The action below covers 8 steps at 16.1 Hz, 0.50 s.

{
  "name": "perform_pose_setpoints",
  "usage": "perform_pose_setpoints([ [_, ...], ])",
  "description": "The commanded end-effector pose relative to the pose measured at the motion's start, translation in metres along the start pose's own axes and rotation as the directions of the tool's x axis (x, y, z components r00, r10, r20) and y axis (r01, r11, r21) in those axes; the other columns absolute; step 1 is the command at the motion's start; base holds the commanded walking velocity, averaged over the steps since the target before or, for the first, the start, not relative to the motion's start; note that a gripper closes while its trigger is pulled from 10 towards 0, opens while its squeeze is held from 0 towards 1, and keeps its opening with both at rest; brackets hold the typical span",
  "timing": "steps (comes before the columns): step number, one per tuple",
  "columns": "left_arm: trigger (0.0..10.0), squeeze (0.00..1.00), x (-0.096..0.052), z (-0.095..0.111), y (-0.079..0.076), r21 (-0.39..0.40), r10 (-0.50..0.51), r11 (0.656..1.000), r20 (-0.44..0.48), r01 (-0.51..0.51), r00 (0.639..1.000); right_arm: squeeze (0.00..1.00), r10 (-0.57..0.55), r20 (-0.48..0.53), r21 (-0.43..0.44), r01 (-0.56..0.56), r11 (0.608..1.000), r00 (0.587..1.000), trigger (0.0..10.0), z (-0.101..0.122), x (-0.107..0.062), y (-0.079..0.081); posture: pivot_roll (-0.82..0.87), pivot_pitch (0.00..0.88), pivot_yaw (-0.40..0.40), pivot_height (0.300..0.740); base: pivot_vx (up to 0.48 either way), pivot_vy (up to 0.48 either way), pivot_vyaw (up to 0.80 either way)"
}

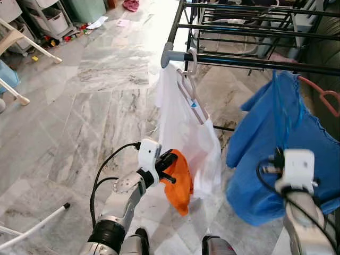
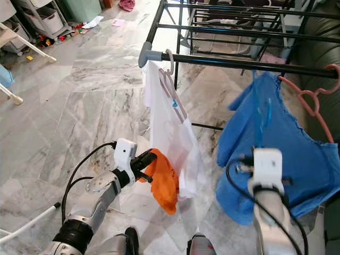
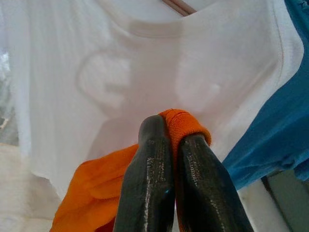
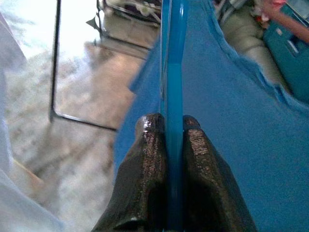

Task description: Hang hanger

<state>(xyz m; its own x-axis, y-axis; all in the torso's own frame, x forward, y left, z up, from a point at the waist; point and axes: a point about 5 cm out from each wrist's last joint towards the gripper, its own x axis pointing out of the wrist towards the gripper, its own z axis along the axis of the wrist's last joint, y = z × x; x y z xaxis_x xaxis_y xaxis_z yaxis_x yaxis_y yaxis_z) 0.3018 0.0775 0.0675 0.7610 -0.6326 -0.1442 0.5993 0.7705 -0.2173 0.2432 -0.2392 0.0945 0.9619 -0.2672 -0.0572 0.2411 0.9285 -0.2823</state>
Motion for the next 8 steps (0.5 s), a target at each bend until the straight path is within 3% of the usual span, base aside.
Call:
perform_pose_setpoints([
  [1, 10.0, 0.0, -0.004, 0.001, 0.002, 0.038, 0.022, 0.999, 0.01, -0.023, 1.0, 0.0, -0.014, -0.023, -0.018, 0.013, 1.0, 1.0, 10.0, -0.008, -0.005, 0.0, -0.2, 0.219, 0.062, 0.74, 0.0, 0.0, 0.0],
  [5, 10.0, 0.0, -0.023, -0.014, 0.02, 0.086, 0.153, 0.985, -0.02, -0.151, 0.988, 0.0, 0.006, -0.099, 0.088, 0.003, 0.996, 0.995, 10.0, -0.033, -0.019, 0.023, -0.16, 0.22, 0.036, 0.74, 0.0, 0.0, 0.0],
  [6, 10.0, 0.0, -0.032, -0.02, 0.028, 0.066, 0.258, 0.965, -0.043, -0.255, 0.965, 0.0, 0.079, -0.124, 0.154, -0.059, 0.986, 0.989, 10.0, -0.033, -0.024, 0.038, -0.14, 0.22, 0.04, 0.74, 0.0, 0.0, 0.0],
  [8, 10.0, 0.0, -0.04, -0.025, 0.029, 0.111, 0.275, 0.957, -0.052, -0.269, 0.96, 0.0, 0.137, -0.098, 0.158, -0.121, 0.98, 0.986, 10.0, -0.029, -0.025, 0.048, -0.12, 0.217, 0.039, 0.74, 0.0, 0.0, 0.0],
])
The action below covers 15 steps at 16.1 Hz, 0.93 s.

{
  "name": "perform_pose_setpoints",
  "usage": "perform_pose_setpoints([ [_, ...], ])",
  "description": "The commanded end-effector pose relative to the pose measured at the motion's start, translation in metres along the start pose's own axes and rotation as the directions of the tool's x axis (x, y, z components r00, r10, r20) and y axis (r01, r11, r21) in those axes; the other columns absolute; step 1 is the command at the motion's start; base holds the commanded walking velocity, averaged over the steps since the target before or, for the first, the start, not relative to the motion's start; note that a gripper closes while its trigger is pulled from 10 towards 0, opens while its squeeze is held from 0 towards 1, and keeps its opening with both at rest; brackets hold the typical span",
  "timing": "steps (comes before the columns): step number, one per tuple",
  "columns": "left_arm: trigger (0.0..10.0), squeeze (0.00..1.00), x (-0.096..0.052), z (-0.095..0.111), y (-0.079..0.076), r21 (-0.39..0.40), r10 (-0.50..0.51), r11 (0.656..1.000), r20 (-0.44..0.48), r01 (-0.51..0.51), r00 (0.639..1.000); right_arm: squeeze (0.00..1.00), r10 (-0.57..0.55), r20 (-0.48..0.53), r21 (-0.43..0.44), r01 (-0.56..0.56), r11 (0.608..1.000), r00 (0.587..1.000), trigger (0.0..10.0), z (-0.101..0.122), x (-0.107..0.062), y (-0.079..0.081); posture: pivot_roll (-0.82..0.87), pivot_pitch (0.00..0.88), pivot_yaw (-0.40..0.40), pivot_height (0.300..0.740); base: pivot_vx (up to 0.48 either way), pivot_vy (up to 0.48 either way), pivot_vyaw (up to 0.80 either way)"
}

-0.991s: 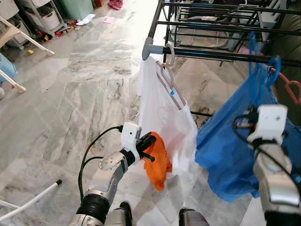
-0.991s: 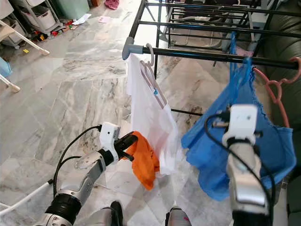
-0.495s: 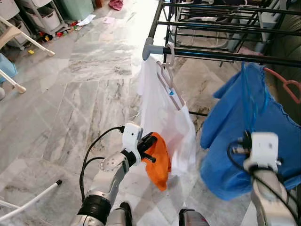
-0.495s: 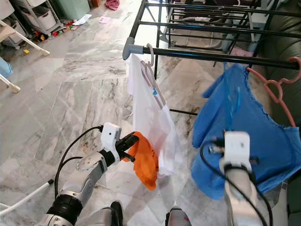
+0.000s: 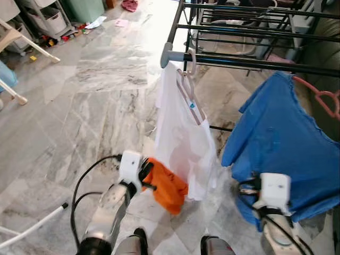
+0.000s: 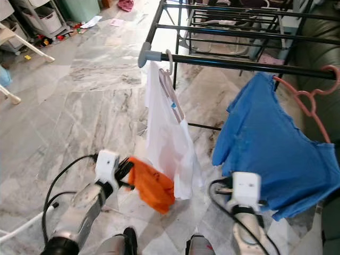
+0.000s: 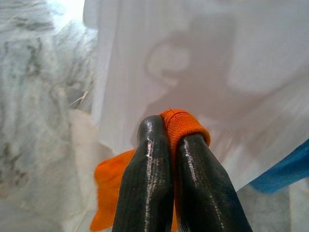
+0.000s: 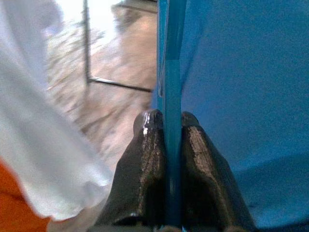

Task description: Hang hanger

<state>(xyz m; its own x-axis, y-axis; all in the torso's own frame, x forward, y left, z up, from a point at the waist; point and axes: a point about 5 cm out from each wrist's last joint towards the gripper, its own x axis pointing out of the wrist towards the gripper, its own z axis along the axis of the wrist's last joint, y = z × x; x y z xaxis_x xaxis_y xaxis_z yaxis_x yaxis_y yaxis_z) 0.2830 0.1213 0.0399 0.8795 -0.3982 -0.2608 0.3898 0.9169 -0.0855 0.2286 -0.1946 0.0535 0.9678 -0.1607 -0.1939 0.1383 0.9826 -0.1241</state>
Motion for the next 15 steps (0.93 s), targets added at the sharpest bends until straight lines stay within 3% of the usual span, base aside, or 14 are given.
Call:
perform_pose_setpoints([
  [1, 10.0, 0.0, -0.004, 0.001, 0.007, 0.048, 0.028, 0.998, 0.006, -0.028, 1.0, 0.0, -0.005, 0.011, 0.019, 0.005, 1.0, 1.0, 10.0, 0.002, 0.0, -0.001, -0.12, 0.221, 0.044, 0.74, 0.0, 0.0, 0.0],
  [4, 10.0, 0.0, -0.02, 0.006, 0.025, 0.084, 0.162, 0.982, 0.055, -0.166, 0.985, 0.0, 0.005, 0.084, 0.045, -0.009, 0.999, 0.996, 10.0, 0.017, -0.001, -0.001, -0.11, 0.197, 0.05, 0.74, 0.0, 0.0, 0.0],
  [8, 10.0, 0.0, -0.036, 0.001, 0.038, 0.118, 0.257, 0.958, 0.061, -0.262, 0.965, 0.0, -0.012, 0.087, 0.046, 0.008, 0.999, 0.996, 10.0, 0.019, 0.004, -0.005, -0.09, 0.201, 0.03, 0.74, 0.0, 0.0, 0.0],
  [11, 10.0, 0.0, -0.035, 0.005, 0.037, 0.135, 0.281, 0.948, 0.065, -0.288, 0.957, 0.0, 0.017, 0.104, 0.045, -0.022, 0.999, 0.994, 10.0, 0.03, 0.011, 0.003, -0.07, 0.211, 0.025, 0.74, 0.0, 0.0, 0.0],
  [15, 10.0, 0.0, -0.025, 0.018, 0.033, 0.139, 0.273, 0.948, 0.098, -0.285, 0.957, 0.0, 0.008, 0.094, 0.067, -0.014, 0.998, 0.996, 10.0, 0.032, 0.011, 0.007, -0.09, 0.216, 0.032, 0.74, -0.258, 0.0, 0.0],
])
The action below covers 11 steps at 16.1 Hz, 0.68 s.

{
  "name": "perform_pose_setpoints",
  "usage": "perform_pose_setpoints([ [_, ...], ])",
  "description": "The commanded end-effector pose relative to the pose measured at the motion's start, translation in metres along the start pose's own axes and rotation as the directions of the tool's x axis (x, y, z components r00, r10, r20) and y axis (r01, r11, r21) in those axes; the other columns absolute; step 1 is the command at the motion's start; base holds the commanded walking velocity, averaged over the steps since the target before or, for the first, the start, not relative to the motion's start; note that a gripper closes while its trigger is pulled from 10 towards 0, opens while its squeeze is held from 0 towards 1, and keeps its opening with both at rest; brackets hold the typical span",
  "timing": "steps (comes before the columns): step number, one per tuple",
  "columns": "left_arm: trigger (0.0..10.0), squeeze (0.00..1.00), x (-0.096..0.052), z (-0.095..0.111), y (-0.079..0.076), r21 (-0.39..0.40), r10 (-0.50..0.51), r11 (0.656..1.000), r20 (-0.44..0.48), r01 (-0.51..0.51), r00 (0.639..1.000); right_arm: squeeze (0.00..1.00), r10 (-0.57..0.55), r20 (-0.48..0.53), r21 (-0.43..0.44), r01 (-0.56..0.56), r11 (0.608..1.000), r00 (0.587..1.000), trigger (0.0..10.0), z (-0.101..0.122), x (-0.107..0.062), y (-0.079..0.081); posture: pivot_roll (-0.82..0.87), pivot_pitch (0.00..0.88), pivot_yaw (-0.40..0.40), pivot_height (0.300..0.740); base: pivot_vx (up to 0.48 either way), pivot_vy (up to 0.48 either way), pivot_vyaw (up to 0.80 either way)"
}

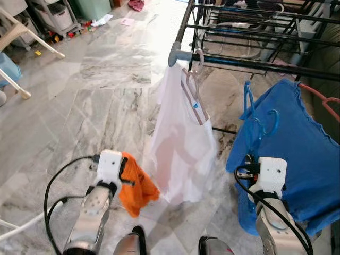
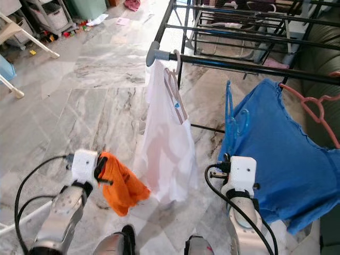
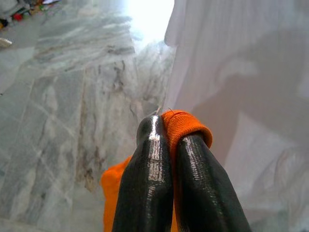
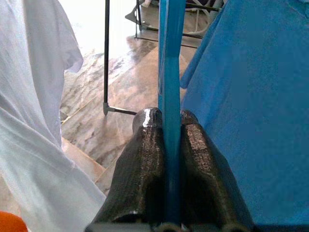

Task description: Hang hanger

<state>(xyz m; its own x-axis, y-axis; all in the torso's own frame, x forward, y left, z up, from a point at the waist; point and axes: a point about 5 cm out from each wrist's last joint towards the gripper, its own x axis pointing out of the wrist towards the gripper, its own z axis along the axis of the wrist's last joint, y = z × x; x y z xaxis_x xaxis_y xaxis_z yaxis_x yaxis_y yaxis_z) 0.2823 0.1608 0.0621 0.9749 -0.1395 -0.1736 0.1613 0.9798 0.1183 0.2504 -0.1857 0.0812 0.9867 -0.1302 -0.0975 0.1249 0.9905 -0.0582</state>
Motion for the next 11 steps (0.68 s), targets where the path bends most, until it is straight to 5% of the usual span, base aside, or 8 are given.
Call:
perform_pose_setpoints([
  [1, 10.0, 0.0, -0.001, 0.0, -0.001, 0.007, -0.002, 1.0, -0.005, 0.002, 1.0, 0.0, -0.015, -0.006, 0.004, 0.015, 1.0, 1.0, 10.0, 0.0, -0.004, -0.001, -0.09, 0.215, 0.035, 0.74, -0.307, 0.0, 0.0],
  [11, 10.0, 0.0, 0.009, 0.006, -0.008, 0.002, -0.026, 1.0, -0.003, 0.026, 1.0, 0.0, -0.052, -0.01, 0.001, 0.052, 0.999, 0.999, 10.0, 0.004, -0.001, -0.008, -0.11, 0.217, 0.049, 0.74, -0.309, 0.0, 0.0],
])
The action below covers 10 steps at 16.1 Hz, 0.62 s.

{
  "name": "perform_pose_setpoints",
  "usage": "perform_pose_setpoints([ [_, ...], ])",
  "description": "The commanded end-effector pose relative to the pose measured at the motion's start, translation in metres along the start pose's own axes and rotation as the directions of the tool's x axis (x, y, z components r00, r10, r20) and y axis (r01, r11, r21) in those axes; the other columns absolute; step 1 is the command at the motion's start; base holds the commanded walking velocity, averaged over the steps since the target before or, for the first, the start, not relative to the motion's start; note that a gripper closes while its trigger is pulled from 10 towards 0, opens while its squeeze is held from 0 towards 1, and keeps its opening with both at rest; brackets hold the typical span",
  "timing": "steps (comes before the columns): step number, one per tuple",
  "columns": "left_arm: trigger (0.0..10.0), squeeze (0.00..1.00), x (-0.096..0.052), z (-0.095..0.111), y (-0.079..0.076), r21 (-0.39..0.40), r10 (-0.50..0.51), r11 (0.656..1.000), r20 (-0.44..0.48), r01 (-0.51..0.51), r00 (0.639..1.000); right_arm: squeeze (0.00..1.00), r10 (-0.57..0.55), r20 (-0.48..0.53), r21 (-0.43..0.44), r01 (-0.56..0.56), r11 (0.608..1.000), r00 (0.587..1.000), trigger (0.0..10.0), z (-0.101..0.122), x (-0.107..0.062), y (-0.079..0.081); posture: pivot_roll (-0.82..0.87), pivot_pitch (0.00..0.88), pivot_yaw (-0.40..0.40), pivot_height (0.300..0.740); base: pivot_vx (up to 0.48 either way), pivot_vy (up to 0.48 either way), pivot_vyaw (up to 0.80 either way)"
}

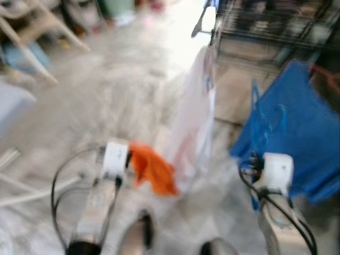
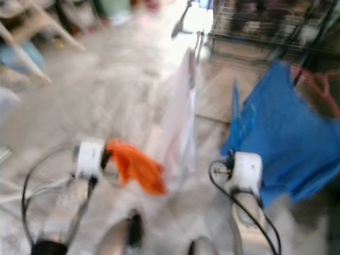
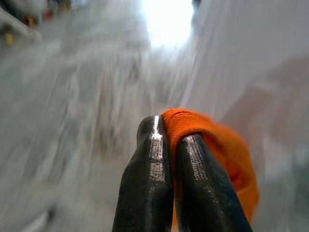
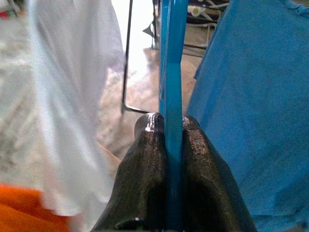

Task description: Hang hanger

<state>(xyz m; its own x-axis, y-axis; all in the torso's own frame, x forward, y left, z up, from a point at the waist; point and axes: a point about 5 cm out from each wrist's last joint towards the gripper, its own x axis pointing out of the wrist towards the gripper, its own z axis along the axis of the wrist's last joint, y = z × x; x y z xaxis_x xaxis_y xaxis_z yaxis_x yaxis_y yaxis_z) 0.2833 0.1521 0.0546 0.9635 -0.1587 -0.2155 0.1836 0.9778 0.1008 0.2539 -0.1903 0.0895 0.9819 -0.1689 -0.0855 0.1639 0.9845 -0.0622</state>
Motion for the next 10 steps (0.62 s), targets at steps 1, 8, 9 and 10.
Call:
perform_pose_setpoints([
  [1, 10.0, 0.0, 0.005, 0.012, 0.001, 0.016, 0.0, 1.0, 0.037, 0.0, 0.999, 0.0, -0.014, -0.019, 0.001, 0.014, 1.0, 1.0, 10.0, -0.004, -0.003, -0.004, -0.11, 0.217, 0.05, 0.74, -0.304, 0.0, 0.0],
  [8, 10.0, 0.0, 0.008, 0.013, -0.003, 0.017, -0.015, 1.0, 0.039, 0.015, 0.999, 0.0, 0.016, -0.088, 0.064, -0.011, 0.998, 0.996, 10.0, -0.01, -0.004, 0.002, -0.11, 0.221, 0.057, 0.74, -0.286, 0.0, 0.0],
  [9, 10.0, 0.0, 0.008, 0.014, -0.004, 0.015, -0.022, 1.0, 0.048, 0.021, 0.999, 0.0, 0.035, -0.085, 0.048, -0.031, 0.998, 0.996, 10.0, -0.009, -0.004, 0.005, -0.11, 0.221, 0.057, 0.74, 0.0, 0.0, 0.0],
  [10, 10.0, 0.0, 0.008, 0.014, -0.004, 0.018, -0.022, 1.0, 0.048, 0.022, 0.999, 0.0, 0.038, -0.084, 0.029, -0.035, 0.999, 0.996, 10.0, -0.008, -0.004, 0.007, -0.11, 0.222, 0.056, 0.74, 0.0, 0.0, 0.0],
])
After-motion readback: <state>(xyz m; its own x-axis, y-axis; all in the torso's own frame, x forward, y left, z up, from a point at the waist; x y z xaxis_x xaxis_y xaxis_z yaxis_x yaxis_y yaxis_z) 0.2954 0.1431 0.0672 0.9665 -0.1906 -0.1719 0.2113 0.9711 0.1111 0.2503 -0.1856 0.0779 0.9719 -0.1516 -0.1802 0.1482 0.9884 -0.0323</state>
